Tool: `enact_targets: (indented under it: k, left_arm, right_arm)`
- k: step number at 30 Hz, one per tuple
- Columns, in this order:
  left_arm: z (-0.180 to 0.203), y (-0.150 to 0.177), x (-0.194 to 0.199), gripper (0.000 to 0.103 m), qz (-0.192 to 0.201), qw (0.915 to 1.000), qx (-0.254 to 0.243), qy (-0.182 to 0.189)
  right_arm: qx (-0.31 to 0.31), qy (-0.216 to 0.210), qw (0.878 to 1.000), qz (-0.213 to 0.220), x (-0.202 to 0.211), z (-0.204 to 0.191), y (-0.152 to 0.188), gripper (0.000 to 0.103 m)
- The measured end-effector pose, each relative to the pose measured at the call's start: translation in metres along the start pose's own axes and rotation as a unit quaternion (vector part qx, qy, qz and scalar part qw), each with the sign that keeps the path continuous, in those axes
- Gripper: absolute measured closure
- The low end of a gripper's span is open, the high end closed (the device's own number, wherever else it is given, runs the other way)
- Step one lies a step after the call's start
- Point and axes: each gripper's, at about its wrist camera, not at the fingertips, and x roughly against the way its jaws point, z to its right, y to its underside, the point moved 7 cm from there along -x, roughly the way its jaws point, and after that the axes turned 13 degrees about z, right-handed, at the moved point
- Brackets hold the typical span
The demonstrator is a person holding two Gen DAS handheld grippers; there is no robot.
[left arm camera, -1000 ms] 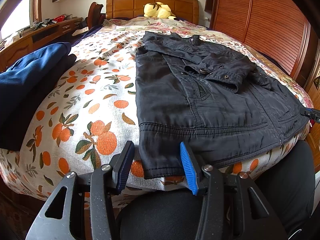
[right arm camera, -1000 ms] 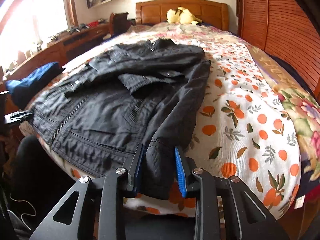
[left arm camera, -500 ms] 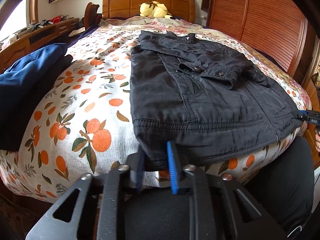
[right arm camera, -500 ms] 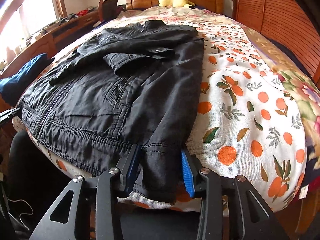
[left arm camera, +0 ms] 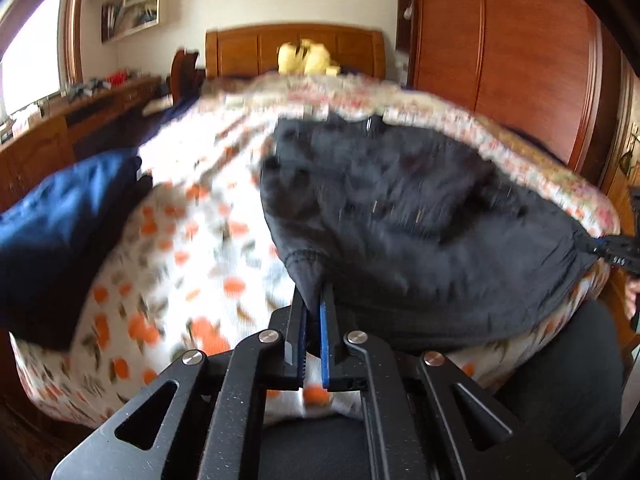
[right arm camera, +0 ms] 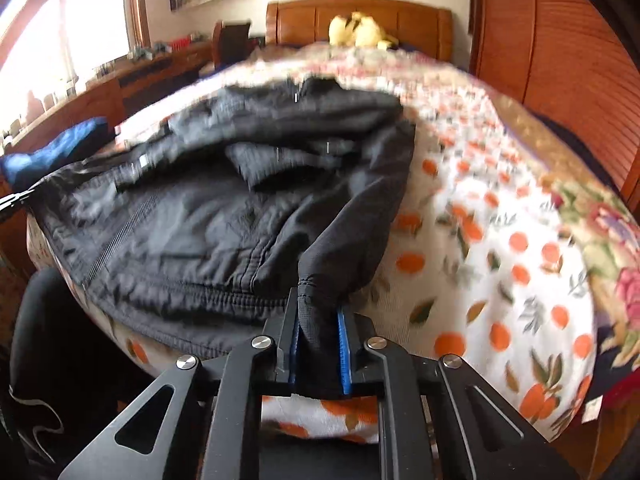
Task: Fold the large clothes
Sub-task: 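Lift the hem with both grippers and fold it toward the collar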
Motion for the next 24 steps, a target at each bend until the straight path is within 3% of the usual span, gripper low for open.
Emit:
enact_targets:
  k: [7,12,19,24]
  left_arm:
    - [0.02,-0.084,0.03,0.098,0.061,0.9974,-0.038,-0.007]
    - [0.037,-0.118,0.065,0.098,0.101,0.9934,-0.055,-0.006]
    - [0.046,-0.149,0.129,0.098,0.16,0.9855,-0.056,-0.005]
    - [0.049,-0.148,0.125,0.098,0.167,0.9846,-0.051,-0.001]
  right_arm:
    - [-0.025,-0.019,0.996,0.089,0.046,0.006,-0.063,0.091]
    - [-0.014,-0.028,0.991,0.134,0.099,0.009,-0.091,0.091]
    - [0.008,-0.016,0.982,0.188,0.192,0.02,-0.103,0.091]
    - [0.025,0.001,0.982,0.185,0.231,0.028,-0.088,0.091]
